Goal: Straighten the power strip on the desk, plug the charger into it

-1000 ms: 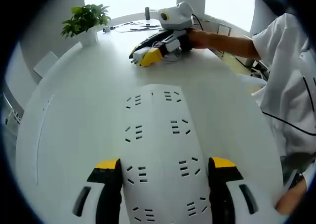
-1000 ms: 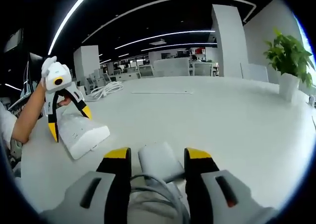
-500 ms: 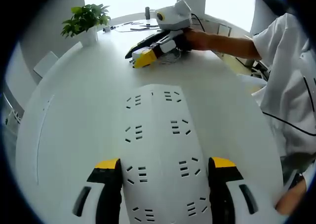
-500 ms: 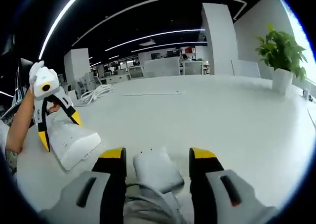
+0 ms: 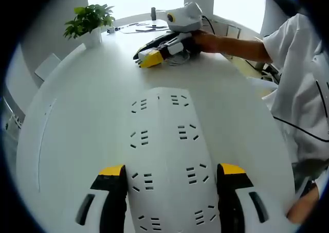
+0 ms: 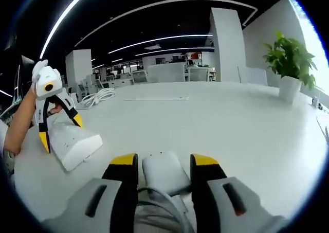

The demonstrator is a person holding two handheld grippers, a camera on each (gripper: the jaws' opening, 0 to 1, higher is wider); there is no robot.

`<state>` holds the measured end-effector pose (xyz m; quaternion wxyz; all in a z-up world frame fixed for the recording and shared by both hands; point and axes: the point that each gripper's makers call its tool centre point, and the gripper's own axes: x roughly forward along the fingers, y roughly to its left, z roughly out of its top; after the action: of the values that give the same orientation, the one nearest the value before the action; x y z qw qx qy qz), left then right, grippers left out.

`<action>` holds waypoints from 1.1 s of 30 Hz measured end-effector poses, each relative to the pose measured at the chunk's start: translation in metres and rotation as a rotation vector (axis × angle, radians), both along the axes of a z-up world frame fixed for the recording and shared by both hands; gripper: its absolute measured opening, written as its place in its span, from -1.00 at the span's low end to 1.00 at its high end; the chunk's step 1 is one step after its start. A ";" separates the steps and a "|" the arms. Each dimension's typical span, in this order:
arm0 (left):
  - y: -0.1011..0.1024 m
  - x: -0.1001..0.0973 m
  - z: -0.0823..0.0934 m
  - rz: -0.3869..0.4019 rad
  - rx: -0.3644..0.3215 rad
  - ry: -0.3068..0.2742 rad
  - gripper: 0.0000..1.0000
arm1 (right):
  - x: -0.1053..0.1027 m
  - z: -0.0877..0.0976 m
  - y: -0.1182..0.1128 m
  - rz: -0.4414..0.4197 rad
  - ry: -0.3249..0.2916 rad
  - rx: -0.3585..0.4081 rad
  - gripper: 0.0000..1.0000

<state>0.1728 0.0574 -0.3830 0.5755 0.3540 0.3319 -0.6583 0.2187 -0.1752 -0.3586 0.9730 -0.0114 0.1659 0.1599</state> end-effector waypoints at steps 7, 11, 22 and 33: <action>0.001 0.002 0.000 0.000 0.000 0.000 0.44 | -0.010 0.000 -0.008 -0.017 0.004 -0.022 -0.15; 0.000 0.001 0.000 -0.001 0.001 0.000 0.44 | -0.009 0.001 -0.013 -0.034 0.002 0.010 -0.24; -0.001 0.001 0.000 0.000 0.001 -0.001 0.44 | -0.010 0.001 -0.013 -0.055 0.008 0.060 -0.38; -0.001 0.000 0.000 -0.003 0.003 -0.001 0.44 | -0.039 0.030 0.041 0.090 0.150 0.028 -0.40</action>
<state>0.1731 0.0559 -0.3834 0.5744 0.3556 0.3319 -0.6584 0.1792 -0.1346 -0.3285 0.9498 0.0067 0.2352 0.2062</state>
